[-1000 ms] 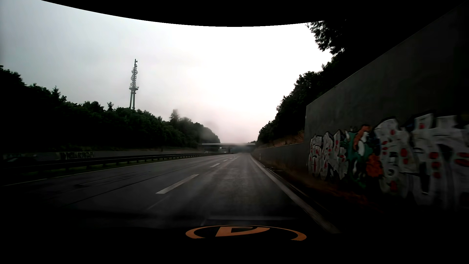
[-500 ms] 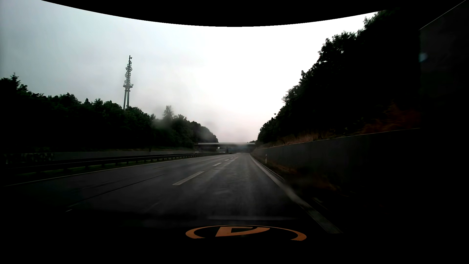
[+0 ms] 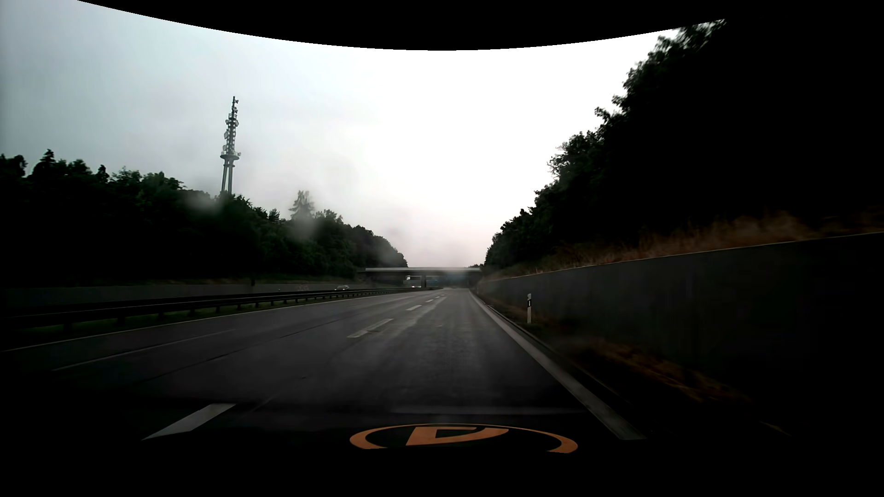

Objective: Follow the waypoints while adhering to traffic rules and regulations

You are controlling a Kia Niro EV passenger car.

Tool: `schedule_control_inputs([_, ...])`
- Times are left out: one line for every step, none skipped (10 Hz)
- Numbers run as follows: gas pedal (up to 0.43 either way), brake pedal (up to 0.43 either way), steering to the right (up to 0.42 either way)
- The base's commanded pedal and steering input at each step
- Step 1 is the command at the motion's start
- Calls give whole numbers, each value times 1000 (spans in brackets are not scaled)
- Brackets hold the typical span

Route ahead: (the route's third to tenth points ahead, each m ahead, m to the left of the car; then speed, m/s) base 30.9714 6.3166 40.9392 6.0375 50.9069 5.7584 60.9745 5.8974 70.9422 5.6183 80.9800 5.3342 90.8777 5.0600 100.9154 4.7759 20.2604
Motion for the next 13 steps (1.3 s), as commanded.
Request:
schedule_control_inputs([150, 0, 2])
schedule_control_inputs([150, 0, 3])
schedule_control_inputs([150, 0, 3])
schedule_control_inputs([150, 0, 3])
schedule_control_inputs([138, 0, 3])
schedule_control_inputs([138, 0, 3])
schedule_control_inputs([130, 0, 3])
schedule_control_inputs([130, 0, 3])
schedule_control_inputs([118, 0, 3])
schedule_control_inputs([110, 0, 3])
schedule_control_inputs([98, 0, 3])
schedule_control_inputs([98, 0, 2])
schedule_control_inputs([98, 0, 3])
